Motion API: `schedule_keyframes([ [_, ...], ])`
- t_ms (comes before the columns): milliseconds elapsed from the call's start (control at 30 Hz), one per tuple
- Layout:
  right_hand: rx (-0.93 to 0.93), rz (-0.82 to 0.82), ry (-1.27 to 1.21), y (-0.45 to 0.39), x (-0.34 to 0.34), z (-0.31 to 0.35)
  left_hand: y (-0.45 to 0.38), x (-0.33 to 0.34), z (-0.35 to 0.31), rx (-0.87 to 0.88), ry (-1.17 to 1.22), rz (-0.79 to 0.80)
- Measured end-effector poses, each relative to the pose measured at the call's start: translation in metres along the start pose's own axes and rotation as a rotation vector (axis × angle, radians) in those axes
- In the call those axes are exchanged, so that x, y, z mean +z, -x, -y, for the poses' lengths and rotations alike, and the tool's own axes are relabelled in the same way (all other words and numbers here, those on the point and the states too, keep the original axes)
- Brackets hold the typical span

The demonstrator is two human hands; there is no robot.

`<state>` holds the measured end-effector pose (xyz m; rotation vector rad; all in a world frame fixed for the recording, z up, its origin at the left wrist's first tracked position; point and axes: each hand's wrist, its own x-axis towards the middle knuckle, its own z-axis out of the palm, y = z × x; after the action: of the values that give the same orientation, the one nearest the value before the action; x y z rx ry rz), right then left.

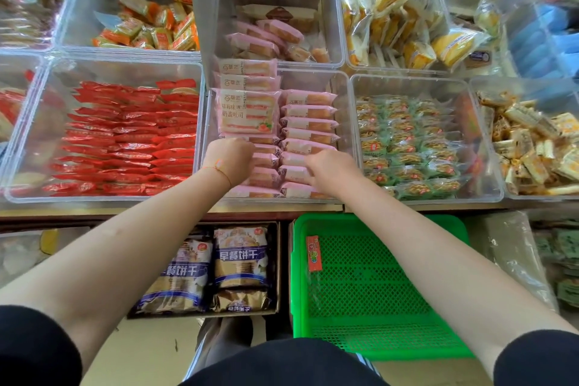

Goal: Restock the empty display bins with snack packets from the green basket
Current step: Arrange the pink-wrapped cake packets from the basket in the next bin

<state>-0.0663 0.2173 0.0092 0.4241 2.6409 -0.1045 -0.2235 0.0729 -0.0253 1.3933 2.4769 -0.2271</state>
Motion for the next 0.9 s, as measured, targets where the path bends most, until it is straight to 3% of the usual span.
schedule_keyframes([
  [167,-0.138,0.131,0.093,0.004,-0.006,0.013,0.017,-0.017,-0.015,0.202,-0.089,0.287],
  [267,-0.158,0.16,0.136,0.004,-0.009,0.015,0.016,-0.01,-0.016,0.277,-0.26,0.278],
  [400,-0.151,0.217,0.155,0.001,-0.015,0.011,0.013,-0.01,-0.018,0.305,-0.289,0.304],
  [567,-0.094,0.175,0.091,0.002,-0.021,-0.002,0.015,-0.002,-0.007,0.257,-0.123,0.246],
  [767,-0.192,0.329,0.254,0.009,-0.041,0.008,0.015,-0.002,0.014,0.109,0.176,0.171],
  [900,-0.309,0.202,0.425,0.01,-0.049,0.016,0.019,-0.003,0.015,0.055,0.279,0.15],
])
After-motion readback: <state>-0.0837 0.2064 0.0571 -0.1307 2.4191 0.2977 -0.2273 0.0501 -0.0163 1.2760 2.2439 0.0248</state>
